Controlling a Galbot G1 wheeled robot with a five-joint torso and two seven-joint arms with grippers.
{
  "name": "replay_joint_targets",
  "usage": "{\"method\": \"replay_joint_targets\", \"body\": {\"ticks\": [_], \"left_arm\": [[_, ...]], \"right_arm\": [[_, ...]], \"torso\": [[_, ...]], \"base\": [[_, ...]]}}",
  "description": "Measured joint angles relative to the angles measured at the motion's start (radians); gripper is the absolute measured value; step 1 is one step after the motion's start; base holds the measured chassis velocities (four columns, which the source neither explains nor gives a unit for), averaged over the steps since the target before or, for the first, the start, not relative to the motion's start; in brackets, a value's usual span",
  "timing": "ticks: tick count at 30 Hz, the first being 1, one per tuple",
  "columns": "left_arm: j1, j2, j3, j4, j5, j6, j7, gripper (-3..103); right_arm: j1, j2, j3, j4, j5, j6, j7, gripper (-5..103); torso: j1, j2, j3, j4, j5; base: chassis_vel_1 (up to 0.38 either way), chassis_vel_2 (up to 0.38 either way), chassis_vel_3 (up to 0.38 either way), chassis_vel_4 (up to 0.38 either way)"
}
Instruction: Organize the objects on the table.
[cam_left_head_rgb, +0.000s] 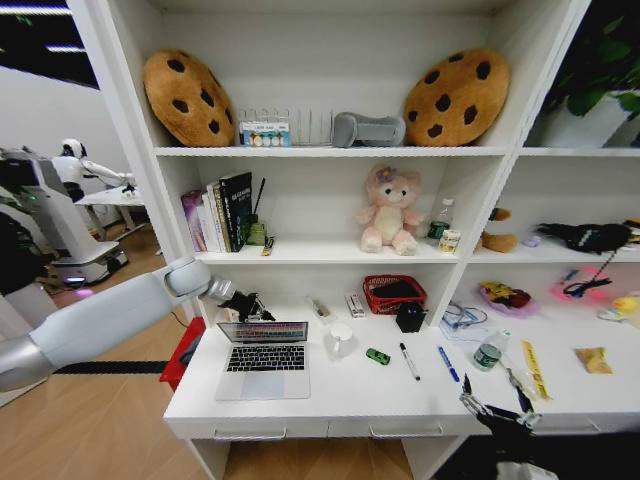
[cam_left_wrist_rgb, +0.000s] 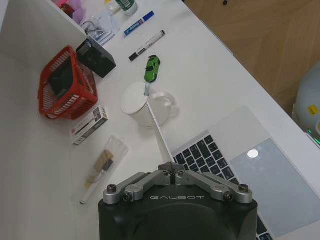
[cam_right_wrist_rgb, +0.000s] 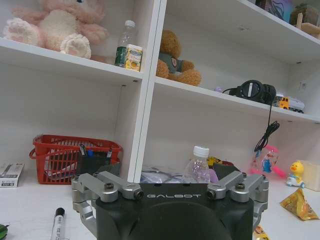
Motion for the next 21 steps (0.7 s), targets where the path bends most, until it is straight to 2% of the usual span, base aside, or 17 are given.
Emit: {"method": "replay_joint_targets", "body": {"ticks": [4, 7, 8, 9, 10, 11, 15, 16, 19, 20, 21], "left_arm": [[0.063, 0.045, -0.027, -0.047, 0.017, 0.022, -0.015, 0], [0.211, 0.088, -0.118, -0.074, 0.074, 0.026, -0.043, 0], [0.211, 0.088, -0.118, -0.074, 0.074, 0.026, -0.043, 0], [0.241, 0.094, -0.139, -0.077, 0.085, 0.026, -0.047, 0], [0.321, 0.111, -0.199, -0.084, 0.113, 0.027, -0.056, 0], [0.321, 0.111, -0.199, -0.084, 0.113, 0.027, -0.056, 0], [0.583, 0.155, -0.402, -0.117, 0.196, 0.021, -0.068, 0], [0.583, 0.155, -0.402, -0.117, 0.196, 0.021, -0.068, 0], [0.803, 0.183, -0.593, -0.15, 0.218, 0.012, -0.091, 0], [0.803, 0.183, -0.593, -0.15, 0.218, 0.012, -0.091, 0], [0.902, 0.19, -0.703, -0.16, 0.217, 0.008, -0.107, 0]], "right_arm": [[-0.009, 0.001, 0.001, 0.004, 0.009, 0.006, 0.0, 100], [-0.017, 0.005, 0.0, 0.006, 0.011, 0.012, 0.0, 100], [-0.017, 0.005, 0.0, 0.006, 0.011, 0.012, 0.0, 100], [-0.018, 0.005, 0.0, 0.007, 0.011, 0.013, 0.0, 100], [-0.02, 0.005, -0.001, 0.009, 0.01, 0.014, 0.0, 100], [-0.02, 0.005, -0.001, 0.009, 0.01, 0.014, 0.0, 100], [-0.021, 0.004, 0.001, 0.015, 0.01, 0.015, 0.0, 100], [-0.021, 0.004, 0.001, 0.015, 0.01, 0.015, 0.0, 100], [-0.022, 0.004, 0.001, 0.024, 0.005, 0.013, 0.0, 100], [-0.022, 0.004, 0.001, 0.024, 0.005, 0.013, 0.0, 100], [-0.023, 0.004, 0.0, 0.028, 0.002, 0.012, 0.001, 100]], "torso": [[0.0, 0.0, 0.0, 0.0001, 0.0], [0.0, 0.0, 0.0, 0.0002, -0.0003], [0.0, 0.0, 0.0, 0.0002, -0.0003], [0.0, 0.0, 0.0, 0.0001, -0.0004], [0.0, 0.0, 0.0, 0.0002, -0.0003], [0.0, 0.0, 0.0, 0.0002, -0.0003], [0.0, 0.0, 0.0, 0.0001, -0.0001], [0.0, 0.0, 0.0, 0.0001, -0.0001], [0.0, 0.0, 0.0, 0.0003, -0.0003], [0.0, 0.0, 0.0, 0.0003, -0.0003], [0.0, 0.0, 0.0, 0.0001, -0.0002]], "base": [[0.0, 0.0, 0.0, 0.0], [0.0, 0.0, 0.0, 0.0], [0.0, 0.0, 0.0, 0.0], [0.0, 0.0, 0.0, 0.0], [0.0, 0.0, 0.0, 0.0], [0.0, 0.0, 0.0, 0.0], [0.0, 0.0, 0.0, 0.0], [0.0, 0.0, 0.0, 0.0], [0.0, 0.0, 0.0, 0.0], [0.0, 0.0, 0.0, 0.0], [0.0, 0.0, 0.0, 0.0]]}}
